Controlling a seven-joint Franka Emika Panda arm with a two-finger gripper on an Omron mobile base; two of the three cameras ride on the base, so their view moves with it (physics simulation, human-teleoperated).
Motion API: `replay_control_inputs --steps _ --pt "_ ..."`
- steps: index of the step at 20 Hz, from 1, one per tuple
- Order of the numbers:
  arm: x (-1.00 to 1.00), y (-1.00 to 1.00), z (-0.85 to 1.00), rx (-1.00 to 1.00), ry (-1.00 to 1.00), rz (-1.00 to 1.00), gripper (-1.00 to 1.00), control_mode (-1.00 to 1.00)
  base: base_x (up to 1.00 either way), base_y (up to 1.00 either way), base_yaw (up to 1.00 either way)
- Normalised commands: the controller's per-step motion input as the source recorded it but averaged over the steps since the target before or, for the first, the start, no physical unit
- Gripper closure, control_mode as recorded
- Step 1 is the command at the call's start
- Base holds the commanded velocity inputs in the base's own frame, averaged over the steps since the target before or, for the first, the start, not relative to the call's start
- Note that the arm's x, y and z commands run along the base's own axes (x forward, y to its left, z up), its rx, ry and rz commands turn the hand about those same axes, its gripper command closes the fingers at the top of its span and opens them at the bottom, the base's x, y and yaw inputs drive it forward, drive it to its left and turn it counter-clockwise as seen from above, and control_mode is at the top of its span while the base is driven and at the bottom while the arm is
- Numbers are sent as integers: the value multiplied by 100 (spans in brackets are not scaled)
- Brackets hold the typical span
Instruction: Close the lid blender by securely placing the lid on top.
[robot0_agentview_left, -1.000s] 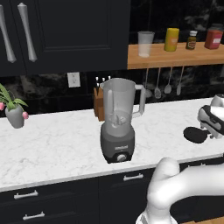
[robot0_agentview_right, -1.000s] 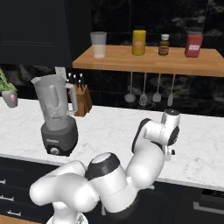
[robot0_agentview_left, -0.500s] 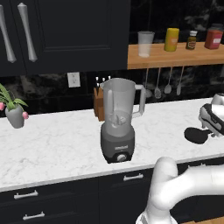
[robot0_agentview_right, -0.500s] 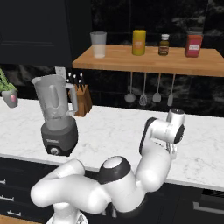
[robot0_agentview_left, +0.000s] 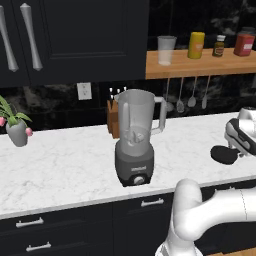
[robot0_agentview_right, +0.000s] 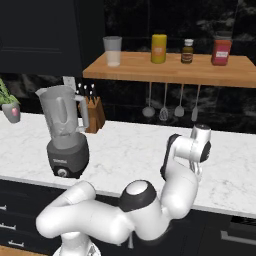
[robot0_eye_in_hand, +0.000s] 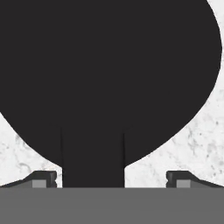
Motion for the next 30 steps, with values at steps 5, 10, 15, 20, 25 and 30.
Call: replay_control_inputs --steps 5,10,15,20,25,30 --pt "0 0 -34 -1 6 0 -100 -100 0 0 0" --pt "1 0 -13 0 5 0 100 -100 0 0 0" --pt "0 0 0 0 0 0 100 -100 0 0 0" --pt "-6 5 8 0 -1 0 100 -100 0 0 0" --pt "-46 22 83 5 -27 0 100 -100 0 0 0" --pt "-61 20 100 23 -36 -1 100 -100 0 0 0"
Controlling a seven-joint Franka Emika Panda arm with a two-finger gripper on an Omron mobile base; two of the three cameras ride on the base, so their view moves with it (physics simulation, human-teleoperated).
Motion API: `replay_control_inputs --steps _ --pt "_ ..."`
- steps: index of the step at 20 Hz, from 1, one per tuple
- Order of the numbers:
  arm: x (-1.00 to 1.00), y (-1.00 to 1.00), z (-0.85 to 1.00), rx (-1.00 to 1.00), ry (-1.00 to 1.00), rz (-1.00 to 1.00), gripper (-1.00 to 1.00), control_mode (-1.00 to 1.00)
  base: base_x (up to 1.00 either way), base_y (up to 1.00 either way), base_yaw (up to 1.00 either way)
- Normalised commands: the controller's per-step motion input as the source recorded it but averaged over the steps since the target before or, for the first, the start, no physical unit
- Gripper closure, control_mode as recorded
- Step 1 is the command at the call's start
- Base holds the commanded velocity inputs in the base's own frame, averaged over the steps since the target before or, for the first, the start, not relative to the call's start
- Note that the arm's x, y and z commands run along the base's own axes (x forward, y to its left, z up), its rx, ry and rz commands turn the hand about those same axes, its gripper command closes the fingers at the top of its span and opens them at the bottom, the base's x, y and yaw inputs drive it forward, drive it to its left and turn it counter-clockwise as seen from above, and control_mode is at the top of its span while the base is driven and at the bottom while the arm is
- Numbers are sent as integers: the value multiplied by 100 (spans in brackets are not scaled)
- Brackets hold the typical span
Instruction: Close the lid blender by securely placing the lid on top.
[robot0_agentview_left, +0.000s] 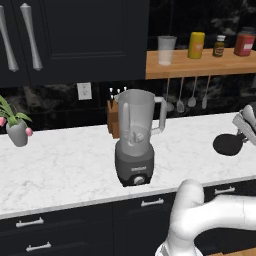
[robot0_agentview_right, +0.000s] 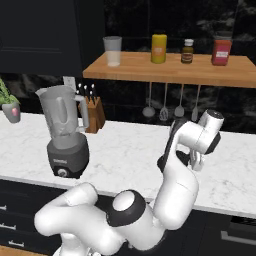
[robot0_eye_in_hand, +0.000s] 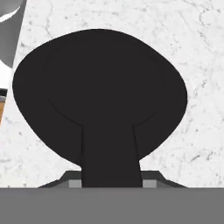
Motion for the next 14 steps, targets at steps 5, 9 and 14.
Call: replay_control_inputs --steps 5,9,14 --pt "-60 10 100 31 -27 -3 100 -100 0 0 0" --pt "-42 33 100 31 -15 -3 100 -100 0 0 0" --pt "-7 69 100 27 -3 -4 100 -100 0 0 0"
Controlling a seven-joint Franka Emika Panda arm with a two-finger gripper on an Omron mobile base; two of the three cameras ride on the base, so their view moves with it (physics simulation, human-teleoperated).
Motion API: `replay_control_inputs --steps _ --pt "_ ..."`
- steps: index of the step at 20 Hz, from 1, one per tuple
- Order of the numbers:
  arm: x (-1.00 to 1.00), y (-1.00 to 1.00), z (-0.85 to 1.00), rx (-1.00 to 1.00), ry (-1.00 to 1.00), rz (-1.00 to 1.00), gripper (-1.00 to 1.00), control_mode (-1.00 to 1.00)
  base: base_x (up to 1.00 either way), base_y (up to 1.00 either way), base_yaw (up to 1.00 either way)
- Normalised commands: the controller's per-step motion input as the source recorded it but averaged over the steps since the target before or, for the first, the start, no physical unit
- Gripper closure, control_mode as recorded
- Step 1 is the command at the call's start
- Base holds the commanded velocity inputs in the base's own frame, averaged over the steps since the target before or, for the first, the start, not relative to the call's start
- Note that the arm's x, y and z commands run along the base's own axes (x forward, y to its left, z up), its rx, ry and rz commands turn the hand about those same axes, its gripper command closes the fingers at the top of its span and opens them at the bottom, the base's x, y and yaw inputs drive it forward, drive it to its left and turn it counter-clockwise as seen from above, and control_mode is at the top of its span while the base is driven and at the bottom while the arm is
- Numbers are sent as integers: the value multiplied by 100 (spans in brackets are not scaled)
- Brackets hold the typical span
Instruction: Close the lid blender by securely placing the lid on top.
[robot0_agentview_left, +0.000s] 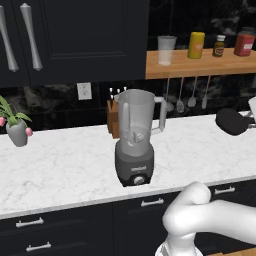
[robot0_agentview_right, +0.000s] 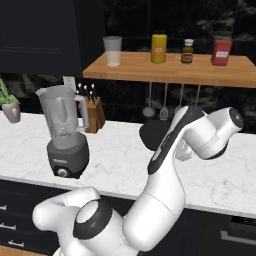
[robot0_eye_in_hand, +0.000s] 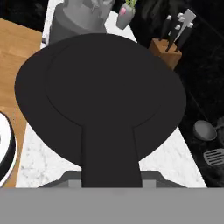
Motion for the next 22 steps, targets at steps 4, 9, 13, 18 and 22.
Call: replay_control_inputs --steps 4,9,13,18,22 --pt "2 89 100 19 0 -6 100 -100 0 0 0" --pt "9 97 100 12 3 -5 100 -100 0 0 0" --pt "8 99 100 4 17 -1 100 -100 0 0 0" --pt "1 100 88 0 24 0 100 -100 0 0 0" --pt "0 100 37 -1 21 1 100 -100 0 0 0"
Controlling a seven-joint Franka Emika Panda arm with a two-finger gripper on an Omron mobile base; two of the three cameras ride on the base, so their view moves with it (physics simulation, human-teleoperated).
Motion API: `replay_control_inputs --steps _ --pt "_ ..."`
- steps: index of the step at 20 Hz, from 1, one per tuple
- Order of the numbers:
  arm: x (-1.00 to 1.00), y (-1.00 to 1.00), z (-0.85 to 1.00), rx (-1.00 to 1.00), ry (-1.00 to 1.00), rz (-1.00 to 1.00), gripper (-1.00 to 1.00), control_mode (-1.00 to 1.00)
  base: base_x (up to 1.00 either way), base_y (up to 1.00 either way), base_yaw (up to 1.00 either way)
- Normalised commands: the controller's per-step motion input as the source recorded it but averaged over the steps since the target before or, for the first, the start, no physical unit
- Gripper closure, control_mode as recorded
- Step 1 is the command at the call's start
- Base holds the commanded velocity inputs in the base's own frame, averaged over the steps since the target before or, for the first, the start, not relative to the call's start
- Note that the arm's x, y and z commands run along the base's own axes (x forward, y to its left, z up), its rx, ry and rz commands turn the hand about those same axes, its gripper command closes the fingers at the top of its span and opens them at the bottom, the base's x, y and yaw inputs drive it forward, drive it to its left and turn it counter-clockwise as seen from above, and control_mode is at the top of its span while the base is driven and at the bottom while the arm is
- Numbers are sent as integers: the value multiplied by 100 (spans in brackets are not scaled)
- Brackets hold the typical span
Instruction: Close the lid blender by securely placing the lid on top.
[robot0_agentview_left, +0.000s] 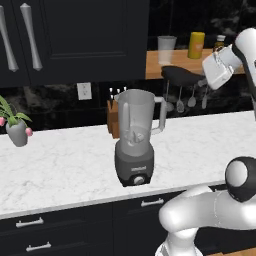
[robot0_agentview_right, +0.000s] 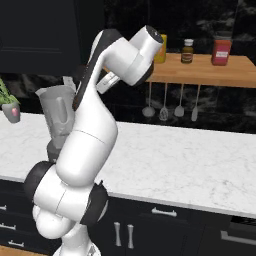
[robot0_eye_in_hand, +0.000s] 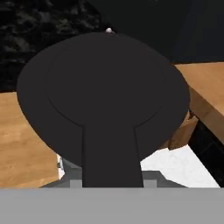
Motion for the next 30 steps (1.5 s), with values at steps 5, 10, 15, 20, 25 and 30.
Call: replay_control_inputs --steps 5,10,15,20,25,30 --pt "0 100 11 -10 23 5 100 -100 0 0 0" --pt "0 61 -2 -5 -1 10 100 -100 0 0 0" --pt "3 55 -14 -9 -12 9 100 -100 0 0 0" --pt "28 37 -16 -12 -15 5 100 -100 0 0 0" --pt "22 6 -20 -14 -6 0 100 -100 0 0 0" --pt "15 -3 -17 -7 -9 2 100 -100 0 0 0"
